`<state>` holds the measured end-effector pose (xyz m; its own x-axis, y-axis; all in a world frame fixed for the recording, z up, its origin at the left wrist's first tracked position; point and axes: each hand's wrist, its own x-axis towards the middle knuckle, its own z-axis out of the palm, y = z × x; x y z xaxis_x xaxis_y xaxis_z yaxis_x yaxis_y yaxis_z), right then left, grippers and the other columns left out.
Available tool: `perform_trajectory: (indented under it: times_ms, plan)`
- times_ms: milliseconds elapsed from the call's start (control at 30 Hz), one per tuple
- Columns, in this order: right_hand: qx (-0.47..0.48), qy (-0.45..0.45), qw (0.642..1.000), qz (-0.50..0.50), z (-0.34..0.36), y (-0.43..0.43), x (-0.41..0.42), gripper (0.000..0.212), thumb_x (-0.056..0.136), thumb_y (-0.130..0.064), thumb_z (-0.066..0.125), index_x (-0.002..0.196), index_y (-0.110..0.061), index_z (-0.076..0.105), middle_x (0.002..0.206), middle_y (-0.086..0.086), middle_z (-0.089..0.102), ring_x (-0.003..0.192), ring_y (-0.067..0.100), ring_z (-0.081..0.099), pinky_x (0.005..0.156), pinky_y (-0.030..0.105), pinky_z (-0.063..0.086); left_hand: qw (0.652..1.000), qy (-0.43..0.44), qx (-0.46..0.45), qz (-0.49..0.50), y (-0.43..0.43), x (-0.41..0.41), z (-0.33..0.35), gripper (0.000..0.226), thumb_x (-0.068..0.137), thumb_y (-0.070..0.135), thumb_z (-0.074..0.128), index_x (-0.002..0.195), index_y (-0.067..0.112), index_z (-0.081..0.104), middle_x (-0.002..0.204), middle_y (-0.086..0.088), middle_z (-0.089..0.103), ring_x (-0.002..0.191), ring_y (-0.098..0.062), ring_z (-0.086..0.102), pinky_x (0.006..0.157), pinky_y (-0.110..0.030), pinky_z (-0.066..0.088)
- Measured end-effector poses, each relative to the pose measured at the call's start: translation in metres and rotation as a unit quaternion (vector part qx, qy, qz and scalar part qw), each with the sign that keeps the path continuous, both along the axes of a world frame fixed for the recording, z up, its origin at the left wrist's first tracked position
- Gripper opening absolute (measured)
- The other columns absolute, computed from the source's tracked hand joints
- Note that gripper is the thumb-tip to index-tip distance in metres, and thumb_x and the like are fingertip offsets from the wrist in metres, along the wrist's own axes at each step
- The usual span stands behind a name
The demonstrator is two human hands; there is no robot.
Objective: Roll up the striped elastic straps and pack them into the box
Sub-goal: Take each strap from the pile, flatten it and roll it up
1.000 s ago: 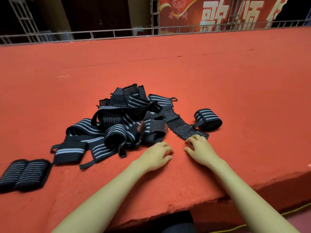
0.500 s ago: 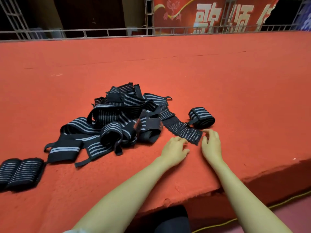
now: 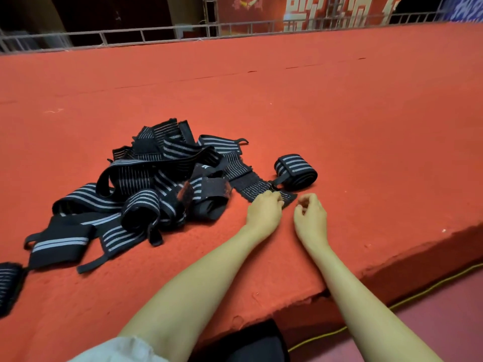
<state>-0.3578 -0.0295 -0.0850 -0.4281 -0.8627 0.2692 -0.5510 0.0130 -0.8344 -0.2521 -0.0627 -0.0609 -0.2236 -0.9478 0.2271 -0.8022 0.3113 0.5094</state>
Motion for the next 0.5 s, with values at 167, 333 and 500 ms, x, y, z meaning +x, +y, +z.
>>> perform_trajectory:
  times_ms: [167, 333, 500]
  plan:
    - [0.041, 0.168, 0.983, 0.063, -0.009, -0.005, 0.000, 0.020, 0.088, -0.019, 0.058, 0.107, -0.017, 0.066, 0.112, 0.003, 0.062, 0.111, 0.025, 0.048, 0.093, 0.032, 0.035, 0.928, 0.294, 0.199, 0.116, -0.021, 0.011, 0.009, 0.022, 0.089, 0.010, 0.048, 0.093, 0.001, 0.067, 0.108, -0.018, 0.067, 0.103, -0.029, 0.059, 0.082, -0.033, 0.041]
    - [0.073, 0.271, 0.955, 0.093, -0.006, -0.006, 0.004, 0.033, 0.095, -0.036, 0.048, 0.125, -0.029, 0.058, 0.131, -0.006, 0.052, 0.127, 0.017, 0.037, 0.104, 0.033, 0.024, 0.767, 0.556, 0.308, 0.091, -0.003, 0.036, 0.027, 0.022, 0.094, 0.003, 0.040, 0.087, 0.007, 0.060, 0.088, -0.010, 0.066, 0.079, -0.018, 0.060, 0.076, -0.028, 0.049]
    - [0.064, 0.215, 0.966, 0.129, -0.004, -0.005, 0.001, 0.051, 0.090, -0.031, 0.058, 0.138, -0.028, 0.043, 0.141, -0.005, 0.047, 0.130, 0.018, 0.039, 0.107, 0.037, 0.029, 0.758, 0.599, 0.250, 0.060, 0.031, 0.068, 0.034, 0.017, 0.097, 0.008, 0.040, 0.085, 0.014, 0.050, 0.088, -0.006, 0.063, 0.078, -0.017, 0.061, 0.074, -0.031, 0.051]
